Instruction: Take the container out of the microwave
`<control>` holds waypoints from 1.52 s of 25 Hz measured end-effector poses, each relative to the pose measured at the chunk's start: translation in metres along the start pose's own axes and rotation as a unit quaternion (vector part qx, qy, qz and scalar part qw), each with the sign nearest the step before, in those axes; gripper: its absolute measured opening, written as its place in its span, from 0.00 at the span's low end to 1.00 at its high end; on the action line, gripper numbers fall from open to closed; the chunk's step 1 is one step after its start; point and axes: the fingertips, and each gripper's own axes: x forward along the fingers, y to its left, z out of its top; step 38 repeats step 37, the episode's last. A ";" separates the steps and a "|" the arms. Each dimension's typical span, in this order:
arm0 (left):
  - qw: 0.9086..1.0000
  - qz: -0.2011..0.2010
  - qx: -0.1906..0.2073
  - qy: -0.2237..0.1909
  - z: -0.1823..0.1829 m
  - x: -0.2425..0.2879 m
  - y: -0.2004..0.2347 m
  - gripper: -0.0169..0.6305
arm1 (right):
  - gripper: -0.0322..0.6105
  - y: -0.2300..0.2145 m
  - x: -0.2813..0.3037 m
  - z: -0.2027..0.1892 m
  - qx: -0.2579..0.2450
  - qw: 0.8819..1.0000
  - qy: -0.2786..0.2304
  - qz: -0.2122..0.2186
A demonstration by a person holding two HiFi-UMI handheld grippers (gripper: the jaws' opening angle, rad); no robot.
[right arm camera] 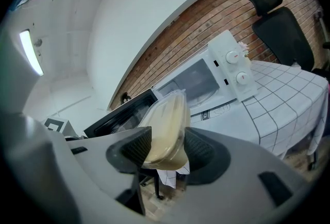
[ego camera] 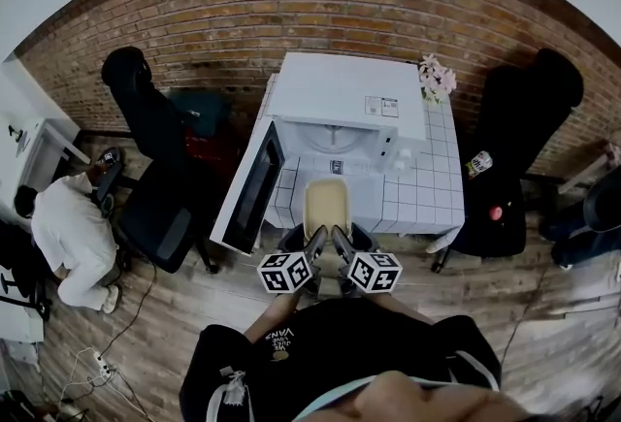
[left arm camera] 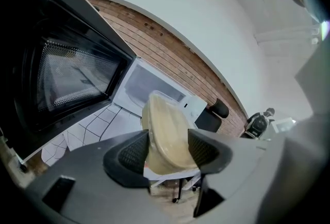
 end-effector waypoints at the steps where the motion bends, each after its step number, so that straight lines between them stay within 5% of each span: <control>1: 1.000 -0.002 0.000 0.001 -0.001 -0.002 -0.001 0.41 | 0.35 0.000 -0.002 -0.002 0.001 1.000 -0.001 -0.002; 38: 1.000 -0.013 -0.008 0.015 -0.026 -0.026 -0.004 0.38 | 0.35 0.006 -0.027 -0.028 0.000 1.000 0.012 -0.016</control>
